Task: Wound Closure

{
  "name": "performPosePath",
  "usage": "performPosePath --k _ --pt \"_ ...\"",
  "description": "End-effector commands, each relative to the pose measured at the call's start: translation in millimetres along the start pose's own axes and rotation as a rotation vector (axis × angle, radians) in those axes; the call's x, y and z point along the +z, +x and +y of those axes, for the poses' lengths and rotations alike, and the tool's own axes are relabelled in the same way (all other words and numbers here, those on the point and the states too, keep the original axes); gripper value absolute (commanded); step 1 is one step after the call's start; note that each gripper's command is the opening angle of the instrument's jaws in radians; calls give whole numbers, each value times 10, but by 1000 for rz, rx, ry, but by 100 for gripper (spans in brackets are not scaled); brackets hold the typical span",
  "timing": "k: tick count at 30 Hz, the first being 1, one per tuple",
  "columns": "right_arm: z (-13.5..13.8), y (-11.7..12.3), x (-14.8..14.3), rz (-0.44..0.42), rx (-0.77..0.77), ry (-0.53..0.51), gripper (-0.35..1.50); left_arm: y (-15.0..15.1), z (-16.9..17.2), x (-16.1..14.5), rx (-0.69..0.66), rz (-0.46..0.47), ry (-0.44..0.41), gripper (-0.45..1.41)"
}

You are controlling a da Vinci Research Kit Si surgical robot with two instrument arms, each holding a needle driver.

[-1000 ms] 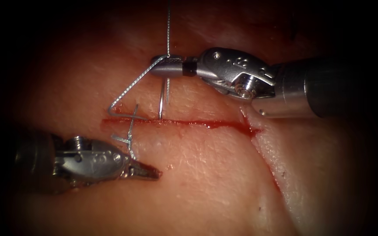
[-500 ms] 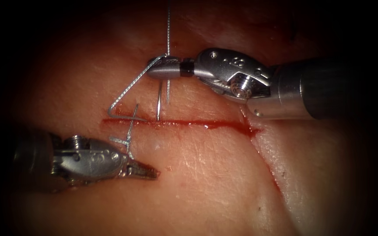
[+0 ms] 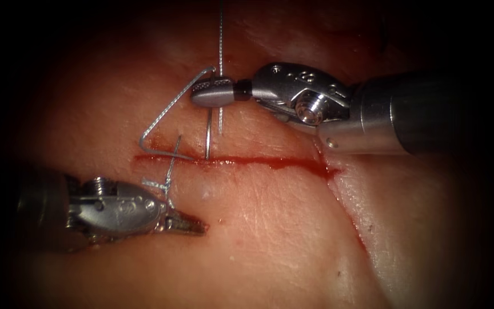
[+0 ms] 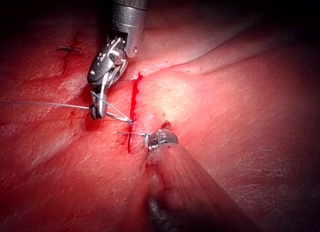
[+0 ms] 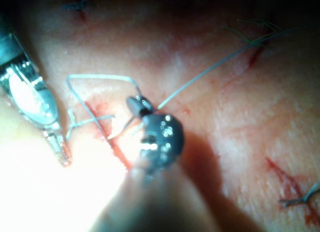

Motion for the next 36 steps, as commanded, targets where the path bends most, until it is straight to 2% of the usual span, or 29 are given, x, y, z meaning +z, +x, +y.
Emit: performPosePath --k 1,13,17,29,36 --pt "1 -3 9 -1 6 7 -35 -1 0 8 1 1 -1 -45" --pt "-9 -6 9 -21 93 42 -35 -2 0 7 1 -2 2 -45" --pt "-17 -10 7 -36 131 83 -35 -3 -1 6 2 -1 3 -45" --pt "-55 -38 18 -62 201 141 -35 -3 -1 4 3 -4 7 -45" --pt "-82 -49 12 -70 231 148 -35 -3 -1 3 3 -4 7 -45"
